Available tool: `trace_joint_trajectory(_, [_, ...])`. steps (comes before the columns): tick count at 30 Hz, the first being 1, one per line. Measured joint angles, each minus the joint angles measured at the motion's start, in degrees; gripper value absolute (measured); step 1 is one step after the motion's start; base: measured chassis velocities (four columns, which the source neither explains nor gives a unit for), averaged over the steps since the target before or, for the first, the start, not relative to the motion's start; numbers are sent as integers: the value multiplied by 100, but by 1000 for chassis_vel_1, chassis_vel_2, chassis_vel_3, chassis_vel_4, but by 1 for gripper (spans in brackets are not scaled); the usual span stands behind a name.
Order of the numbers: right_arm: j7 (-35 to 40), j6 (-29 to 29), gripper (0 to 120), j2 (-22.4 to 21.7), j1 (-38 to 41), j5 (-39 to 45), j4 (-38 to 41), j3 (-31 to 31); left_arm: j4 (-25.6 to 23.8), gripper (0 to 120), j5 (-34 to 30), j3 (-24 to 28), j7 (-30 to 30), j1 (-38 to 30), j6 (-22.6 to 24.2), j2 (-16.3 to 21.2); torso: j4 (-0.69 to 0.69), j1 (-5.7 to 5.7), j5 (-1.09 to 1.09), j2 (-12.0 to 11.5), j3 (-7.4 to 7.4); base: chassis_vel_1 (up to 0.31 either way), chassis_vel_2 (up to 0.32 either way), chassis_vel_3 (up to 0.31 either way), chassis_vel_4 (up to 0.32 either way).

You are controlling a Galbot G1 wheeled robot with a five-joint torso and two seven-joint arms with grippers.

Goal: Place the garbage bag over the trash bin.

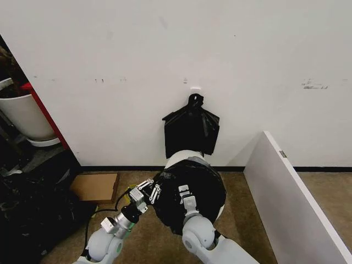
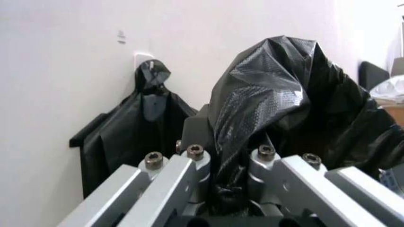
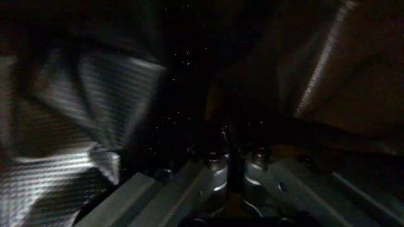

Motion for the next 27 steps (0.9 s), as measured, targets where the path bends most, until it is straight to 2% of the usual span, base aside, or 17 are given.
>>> trace_joint_trajectory(11, [-243, 624, 0, -200, -281, -179, 458, 38, 315, 4, -230, -90, -97, -225, 16, 6, 0, 0, -1, 0, 0, 0, 0, 0, 0])
trace_joint_trajectory(17, [-1338, 1819, 27, -388, -632, -638, 661, 68, 376, 4, -531, -107, -217, -380, 162, -5, 1, 0, -1, 0, 0, 0, 0, 0, 0])
trace_joint_trajectory(18, [-1338, 1819, 27, -388, -632, -638, 661, 68, 376, 4, -531, -107, -217, -380, 162, -5, 1, 0, -1, 0, 0, 0, 0, 0, 0])
trace_joint_trajectory(24, [-2236, 2545, 52, -445, -806, -746, 667, 141, 381, 4, -685, -111, -260, -437, 298, -13, 1, 0, 1, 0, -1, 0, 0, 0, 0])
trace_joint_trajectory(27, [-2494, 2827, 58, -443, -828, -721, 612, 172, 380, 4, -724, -109, -265, -432, 335, -20, 0, 0, 0, 0, 0, 0, 0, 0, 0])
